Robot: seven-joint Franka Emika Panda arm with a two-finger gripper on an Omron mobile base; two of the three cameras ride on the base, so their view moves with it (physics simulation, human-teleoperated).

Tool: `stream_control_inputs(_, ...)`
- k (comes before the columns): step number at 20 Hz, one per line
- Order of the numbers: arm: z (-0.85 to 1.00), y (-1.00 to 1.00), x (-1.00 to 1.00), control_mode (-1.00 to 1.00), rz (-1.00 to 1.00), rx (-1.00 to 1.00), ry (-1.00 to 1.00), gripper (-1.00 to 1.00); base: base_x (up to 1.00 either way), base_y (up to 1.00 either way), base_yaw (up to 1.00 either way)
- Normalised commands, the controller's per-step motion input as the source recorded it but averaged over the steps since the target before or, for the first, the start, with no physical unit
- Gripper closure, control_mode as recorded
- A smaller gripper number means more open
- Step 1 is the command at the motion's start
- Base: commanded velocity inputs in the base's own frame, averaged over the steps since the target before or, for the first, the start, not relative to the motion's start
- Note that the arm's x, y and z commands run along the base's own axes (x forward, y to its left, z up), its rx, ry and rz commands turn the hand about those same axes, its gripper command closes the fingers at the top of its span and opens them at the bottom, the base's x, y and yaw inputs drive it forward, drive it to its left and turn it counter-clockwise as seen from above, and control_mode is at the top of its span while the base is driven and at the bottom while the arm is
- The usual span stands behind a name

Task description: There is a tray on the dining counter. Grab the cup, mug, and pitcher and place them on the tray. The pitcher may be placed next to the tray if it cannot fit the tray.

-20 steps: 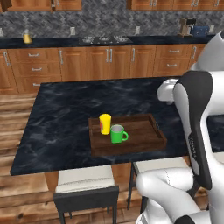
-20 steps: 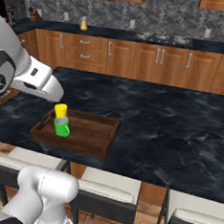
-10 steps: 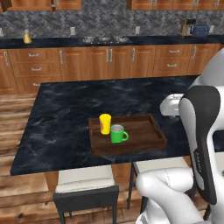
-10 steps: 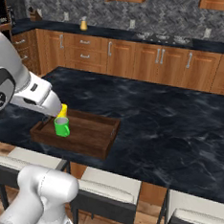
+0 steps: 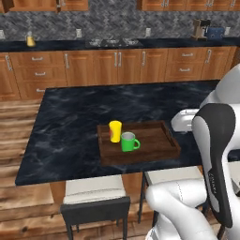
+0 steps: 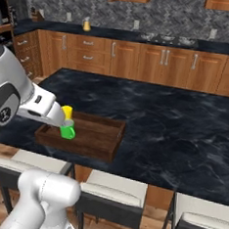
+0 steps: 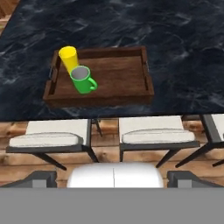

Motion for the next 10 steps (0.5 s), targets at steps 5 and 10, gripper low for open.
stream_control_inputs(5,0.0,0.0,0.0,1.0,0.0,0.0,0.0,-1.0,-0.39,0.99,0.0)
stream_control_inputs(10,0.0,0.0,0.0,1.0,0.0,0.0,0.0,-1.0,-0.26,1.0,0.0)
